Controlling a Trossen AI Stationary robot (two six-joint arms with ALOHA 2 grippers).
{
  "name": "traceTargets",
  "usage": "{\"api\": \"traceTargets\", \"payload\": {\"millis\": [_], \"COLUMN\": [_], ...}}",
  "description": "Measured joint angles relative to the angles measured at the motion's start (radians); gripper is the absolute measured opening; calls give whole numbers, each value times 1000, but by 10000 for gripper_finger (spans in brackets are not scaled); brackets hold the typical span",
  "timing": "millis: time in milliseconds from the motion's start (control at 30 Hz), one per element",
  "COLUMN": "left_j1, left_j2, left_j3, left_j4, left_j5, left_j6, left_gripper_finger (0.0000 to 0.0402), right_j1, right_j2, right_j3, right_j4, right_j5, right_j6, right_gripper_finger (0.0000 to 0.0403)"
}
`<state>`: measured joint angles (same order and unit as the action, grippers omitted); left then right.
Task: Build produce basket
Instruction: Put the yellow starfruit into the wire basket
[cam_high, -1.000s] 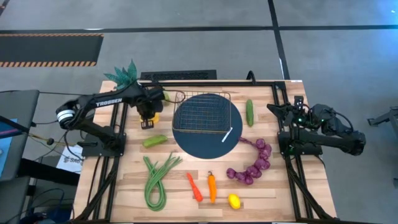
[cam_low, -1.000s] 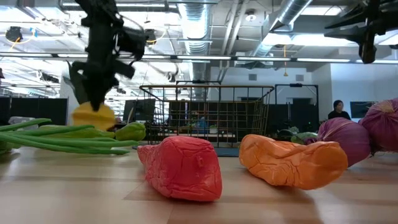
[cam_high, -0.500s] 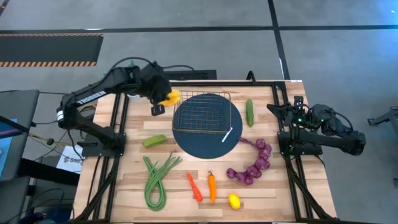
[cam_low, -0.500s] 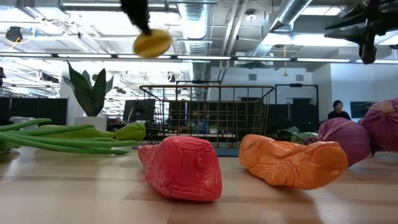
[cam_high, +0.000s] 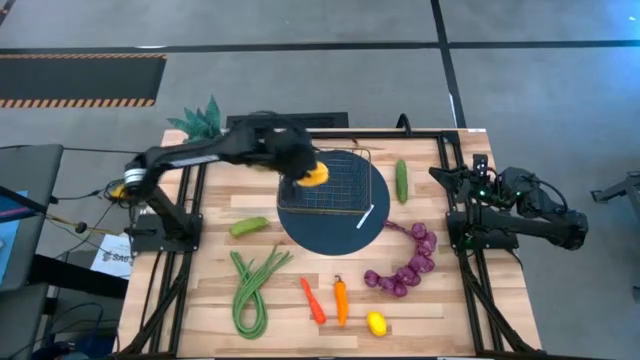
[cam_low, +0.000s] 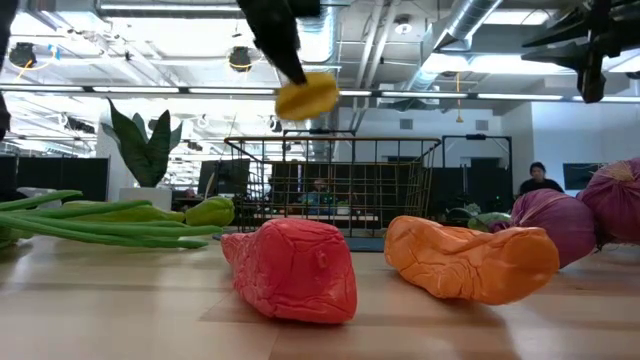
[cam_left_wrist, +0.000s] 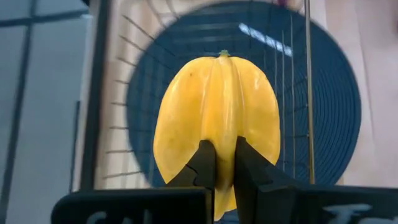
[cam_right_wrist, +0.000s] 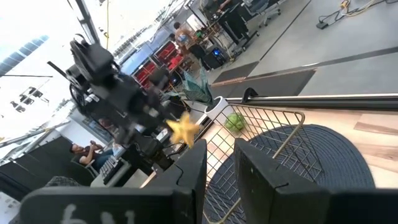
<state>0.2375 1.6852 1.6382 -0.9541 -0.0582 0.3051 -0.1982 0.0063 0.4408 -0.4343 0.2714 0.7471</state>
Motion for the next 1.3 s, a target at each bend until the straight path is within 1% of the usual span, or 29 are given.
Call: {"api": "traceTargets", "payload": {"millis": [200, 433, 600, 667, 967, 1300], "left_j1": [-15, -20, -20, -20, -19, -19], "left_j2": [122, 200, 216, 217, 216, 216], "left_j3": [0, 0, 2, 0, 0, 0], "left_j4": [-44, -98, -94, -113, -102, -93], "left_j5": [12, 21, 0, -2, -11, -14], "left_j6": [3, -29, -38, -38, -40, -90], "left_gripper_finger": [0, 0, 0, 0, 0, 0], "right_j1": [0, 0, 0, 0, 0, 0], "right_j2": [0, 0, 0, 0, 0, 0], "right_j3": [0, 0, 0, 0, 0, 0], "right_j4": [-2, -29, -46, -47, -63, -60], "right_j5": [0, 0, 0, -1, -6, -9], "right_j6": [0, 0, 0, 1, 1, -16], "right_gripper_finger": [102, 102, 102, 102, 102, 102]}}
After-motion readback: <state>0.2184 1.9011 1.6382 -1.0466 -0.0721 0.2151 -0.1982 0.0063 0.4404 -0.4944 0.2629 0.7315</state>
